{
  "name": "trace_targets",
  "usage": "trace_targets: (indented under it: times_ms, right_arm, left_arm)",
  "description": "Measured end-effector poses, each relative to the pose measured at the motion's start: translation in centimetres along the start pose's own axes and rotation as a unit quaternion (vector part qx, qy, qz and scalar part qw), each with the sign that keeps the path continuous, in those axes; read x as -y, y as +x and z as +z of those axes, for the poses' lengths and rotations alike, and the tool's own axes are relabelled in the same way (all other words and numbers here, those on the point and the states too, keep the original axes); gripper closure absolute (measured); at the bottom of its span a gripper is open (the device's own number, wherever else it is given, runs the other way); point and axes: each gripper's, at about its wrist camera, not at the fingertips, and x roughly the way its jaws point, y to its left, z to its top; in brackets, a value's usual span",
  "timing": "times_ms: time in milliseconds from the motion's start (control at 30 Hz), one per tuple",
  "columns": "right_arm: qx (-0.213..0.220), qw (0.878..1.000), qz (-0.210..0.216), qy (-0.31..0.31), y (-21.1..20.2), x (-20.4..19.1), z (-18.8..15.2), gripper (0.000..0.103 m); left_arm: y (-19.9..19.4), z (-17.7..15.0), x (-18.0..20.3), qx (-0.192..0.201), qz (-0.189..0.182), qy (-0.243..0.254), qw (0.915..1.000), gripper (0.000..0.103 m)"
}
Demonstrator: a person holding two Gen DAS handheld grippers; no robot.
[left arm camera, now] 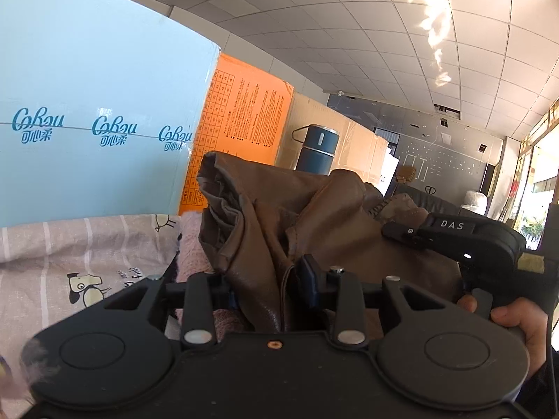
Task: Fold clothes
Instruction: 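Lift the folded jacket with both grippers and set it on the clothes pile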
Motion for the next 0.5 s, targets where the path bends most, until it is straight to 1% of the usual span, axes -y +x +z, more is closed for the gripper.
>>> trace_targets:
  times_ms: [67, 133, 200, 333, 500]
  right_arm:
    - [-0.011, 1.000, -0.026, -0.013, 0.6, -0.1, -0.5, 0.077]
    - [-0.021, 0.998, -0.051, -0.035, 1.2, -0.4, -1.0, 0.071]
    - [-0.024, 0.996, -0.067, -0.050, 1.3, -0.6, -1.6, 0.068]
    - [-0.022, 0.994, -0.080, -0.064, 1.3, -0.9, -1.9, 0.065]
    - [-0.017, 0.993, -0.089, -0.072, 1.3, -1.1, -2.0, 0.061]
  left_arm:
    - [0.4, -0.2, 0.2, -0.004, 0.002, 0.001, 1.0000, 0.066]
    - [0.2, -0.7, 0.9, -0.002, 0.010, 0.023, 0.9997, 0.066]
    - [0.5, -0.6, 1.1, -0.002, 0.015, 0.032, 0.9994, 0.065]
    - [0.4, -0.7, 0.9, -0.002, 0.015, 0.031, 0.9994, 0.064]
    - [0.2, -0.7, 0.9, 0.007, 0.016, 0.035, 0.9993, 0.059]
